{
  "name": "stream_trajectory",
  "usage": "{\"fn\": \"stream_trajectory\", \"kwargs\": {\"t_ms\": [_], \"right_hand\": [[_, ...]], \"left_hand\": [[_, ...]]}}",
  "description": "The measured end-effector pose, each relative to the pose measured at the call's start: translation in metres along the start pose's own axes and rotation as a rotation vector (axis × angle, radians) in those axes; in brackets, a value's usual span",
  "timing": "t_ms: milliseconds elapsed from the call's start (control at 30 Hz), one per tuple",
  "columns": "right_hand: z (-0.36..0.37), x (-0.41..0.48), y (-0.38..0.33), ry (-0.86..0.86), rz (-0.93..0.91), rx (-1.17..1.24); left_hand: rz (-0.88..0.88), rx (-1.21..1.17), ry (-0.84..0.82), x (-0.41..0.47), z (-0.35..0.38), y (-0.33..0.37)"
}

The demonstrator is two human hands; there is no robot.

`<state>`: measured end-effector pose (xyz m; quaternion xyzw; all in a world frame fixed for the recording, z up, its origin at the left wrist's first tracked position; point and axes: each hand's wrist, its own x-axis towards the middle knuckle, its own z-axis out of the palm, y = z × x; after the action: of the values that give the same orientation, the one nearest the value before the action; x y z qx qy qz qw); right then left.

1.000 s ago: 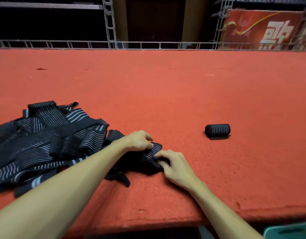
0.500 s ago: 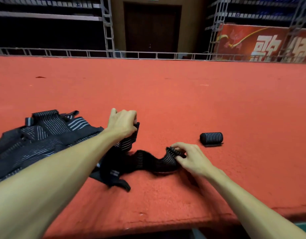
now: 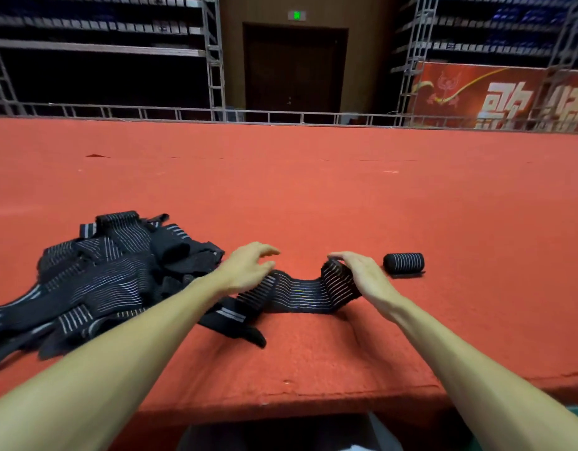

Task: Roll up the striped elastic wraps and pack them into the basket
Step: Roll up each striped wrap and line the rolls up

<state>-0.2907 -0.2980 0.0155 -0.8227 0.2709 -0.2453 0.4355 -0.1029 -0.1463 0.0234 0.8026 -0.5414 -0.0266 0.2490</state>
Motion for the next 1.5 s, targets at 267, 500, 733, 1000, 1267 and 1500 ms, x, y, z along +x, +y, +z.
{"fn": "stream_trajectory", "kwargs": {"t_ms": [267,500,733,1000,1267,1500], "right_hand": [[-0.015,-0.003,-0.036,0.064,-0.202,0.23],[-0.034,-0.012,-0.067,0.15,-0.274,0.403],[-0.046,-0.015,-0.084,0.368,-0.343,0.351],[-0.077,0.008,-0.079,0.338,-0.313,0.003],[-0.08,0.027,-0.032,0.03,-0.182,-0.062],[-0.045,0.071,0.023,0.082,-0.169,-0.222]], "left_hand": [[0.082,-0.42,-0.13,0.009,0.013,0.043],[0.093,-0.472,-0.125,0.006,0.004,0.046],[0.102,-0.416,-0.199,-0.01,-0.017,0.076],[0.041,-1.045,-0.365,-0.027,-0.042,0.145],[-0.123,-1.3,-0.452,-0.021,0.028,0.125],[-0.074,-0.588,-0.251,0.013,0.096,0.067]]}}
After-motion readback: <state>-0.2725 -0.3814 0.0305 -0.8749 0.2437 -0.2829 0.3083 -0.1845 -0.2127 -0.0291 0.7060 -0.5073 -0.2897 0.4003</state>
